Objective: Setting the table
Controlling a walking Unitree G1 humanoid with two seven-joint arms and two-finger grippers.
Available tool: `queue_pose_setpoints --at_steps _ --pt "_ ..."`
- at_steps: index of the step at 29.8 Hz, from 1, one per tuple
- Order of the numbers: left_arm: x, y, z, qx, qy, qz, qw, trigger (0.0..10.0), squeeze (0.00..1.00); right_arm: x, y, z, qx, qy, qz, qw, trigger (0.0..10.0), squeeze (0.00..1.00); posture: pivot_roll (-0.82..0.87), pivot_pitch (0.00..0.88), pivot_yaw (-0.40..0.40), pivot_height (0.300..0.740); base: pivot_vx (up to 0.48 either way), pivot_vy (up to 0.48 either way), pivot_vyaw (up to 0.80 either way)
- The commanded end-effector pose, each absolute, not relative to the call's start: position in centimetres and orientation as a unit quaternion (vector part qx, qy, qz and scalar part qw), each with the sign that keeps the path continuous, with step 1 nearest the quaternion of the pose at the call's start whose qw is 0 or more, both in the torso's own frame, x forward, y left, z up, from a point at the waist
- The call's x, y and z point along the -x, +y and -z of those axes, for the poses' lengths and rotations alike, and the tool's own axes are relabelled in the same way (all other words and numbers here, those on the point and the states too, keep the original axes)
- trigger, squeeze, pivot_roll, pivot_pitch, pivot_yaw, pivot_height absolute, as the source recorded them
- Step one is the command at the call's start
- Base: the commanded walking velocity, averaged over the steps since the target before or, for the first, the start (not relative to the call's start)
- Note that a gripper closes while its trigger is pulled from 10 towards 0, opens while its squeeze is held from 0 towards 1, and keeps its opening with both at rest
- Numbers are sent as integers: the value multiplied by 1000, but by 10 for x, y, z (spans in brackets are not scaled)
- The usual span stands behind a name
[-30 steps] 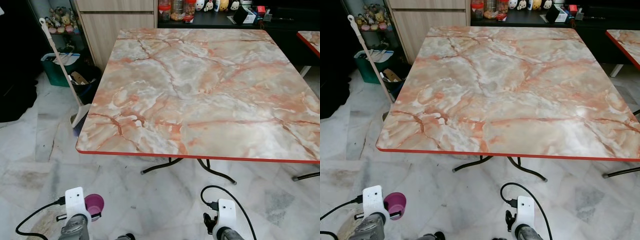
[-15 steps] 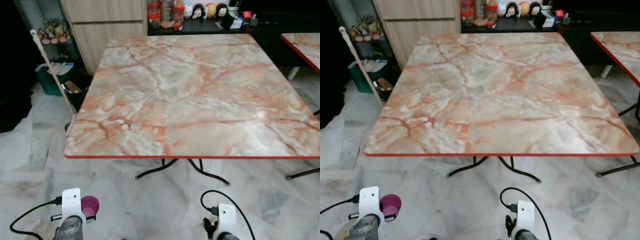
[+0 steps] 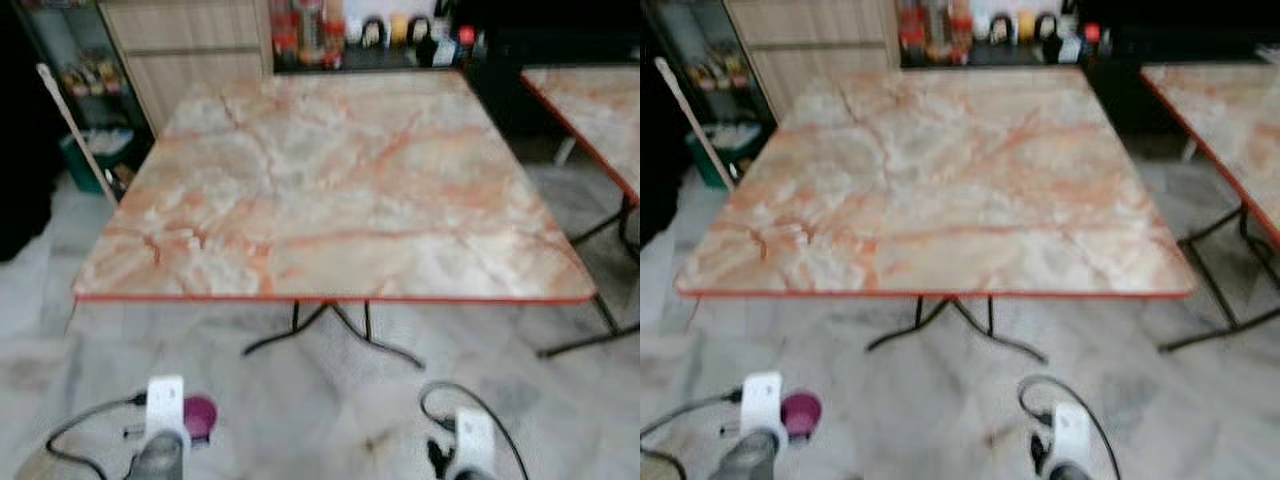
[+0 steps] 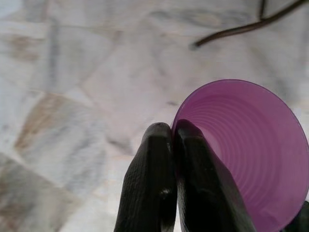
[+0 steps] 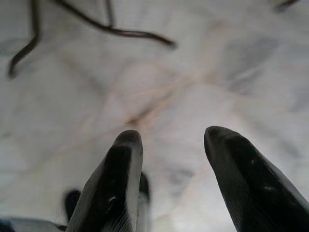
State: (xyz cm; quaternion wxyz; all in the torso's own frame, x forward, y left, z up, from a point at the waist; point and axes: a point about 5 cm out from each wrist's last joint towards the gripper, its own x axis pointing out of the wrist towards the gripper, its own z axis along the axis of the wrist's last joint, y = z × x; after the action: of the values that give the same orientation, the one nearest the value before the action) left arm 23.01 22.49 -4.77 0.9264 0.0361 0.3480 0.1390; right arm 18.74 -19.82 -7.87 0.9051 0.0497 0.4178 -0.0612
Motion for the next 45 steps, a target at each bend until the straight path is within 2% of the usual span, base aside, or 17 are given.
queue_pose_setpoints --at_steps 1,5,20,25,45 --pt "-224 232 51 -41 362 -152 919 10000 0 -184 -188 82 -67 421 48 903 10000 0 -26 119 2 740 0 -442 0" --pt "-222 233 52 -37 363 -155 918 10000 0 -185 -191 81 -62 421 58 903 10000 0 -21 120 -4 740 0 -439 628" --pt "-223 232 51 -34 363 -159 917 10000 0 -193 -190 78 -56 418 56 905 10000 0 -12 127 -7 740 0 -437 0" --pt "-223 230 52 -33 366 -156 917 10000 0 -196 -187 76 -65 405 48 911 10000 0 -11 133 -8 740 0 -424 656" --pt "-223 227 52 -35 368 -148 917 10000 0 -191 -191 78 -70 415 72 904 10000 0 -13 136 -5 740 0 -423 0"
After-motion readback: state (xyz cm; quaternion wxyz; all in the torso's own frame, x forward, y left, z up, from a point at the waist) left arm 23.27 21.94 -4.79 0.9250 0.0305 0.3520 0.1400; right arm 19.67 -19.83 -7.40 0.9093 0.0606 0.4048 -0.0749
